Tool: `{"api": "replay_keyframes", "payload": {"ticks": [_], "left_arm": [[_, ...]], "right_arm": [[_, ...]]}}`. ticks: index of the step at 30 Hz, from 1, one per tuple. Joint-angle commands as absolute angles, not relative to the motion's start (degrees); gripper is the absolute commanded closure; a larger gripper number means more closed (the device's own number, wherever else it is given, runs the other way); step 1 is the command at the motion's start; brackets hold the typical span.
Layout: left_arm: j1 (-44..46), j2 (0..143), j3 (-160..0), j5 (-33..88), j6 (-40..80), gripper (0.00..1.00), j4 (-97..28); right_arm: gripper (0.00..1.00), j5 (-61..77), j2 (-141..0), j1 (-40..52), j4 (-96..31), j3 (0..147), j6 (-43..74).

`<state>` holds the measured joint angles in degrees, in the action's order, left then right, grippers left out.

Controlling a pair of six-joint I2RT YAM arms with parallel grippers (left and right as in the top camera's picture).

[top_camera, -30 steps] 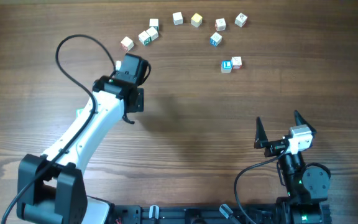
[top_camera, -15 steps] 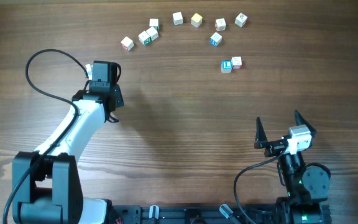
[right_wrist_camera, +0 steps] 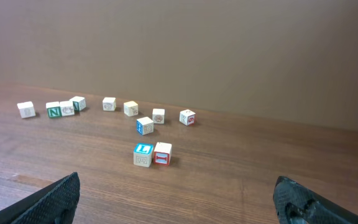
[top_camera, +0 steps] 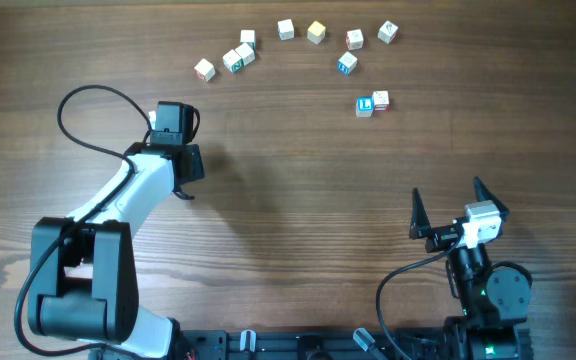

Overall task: Form a horizontal line
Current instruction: 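Carry the red A block with the left gripper toward the left front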

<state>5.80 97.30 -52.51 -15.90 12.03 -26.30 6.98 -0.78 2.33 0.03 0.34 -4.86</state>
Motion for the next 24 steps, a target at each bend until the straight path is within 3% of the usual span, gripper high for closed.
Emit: {"api": "replay_keyframes", "payload": {"ticks": [1, 4, 17, 24], "left_arm": [[5.3, 98.8, -51.6, -16.1, 10.5, 0.65, -27.7], [5.3, 98.8, -51.6, -16.1, 10.5, 0.57, -27.7], [5.3, 98.8, -51.6, -16.1, 10.5, 0.48, -24.5], [5.3, 98.8, -51.7, -16.1, 10.5, 0.32, -18.6]], "right_arm": [[0.00, 6.4, -0.4, 2.7, 0.3, 0.3, -5.8], [0.00, 6.4, -0.4, 2.7, 0.3, 0.3, -5.8], [0.00, 6.4, -0.4, 2.7, 0.3, 0.3, -5.8], [0.00, 6.4, -0.4, 2.7, 0.3, 0.3, -5.8]]}}
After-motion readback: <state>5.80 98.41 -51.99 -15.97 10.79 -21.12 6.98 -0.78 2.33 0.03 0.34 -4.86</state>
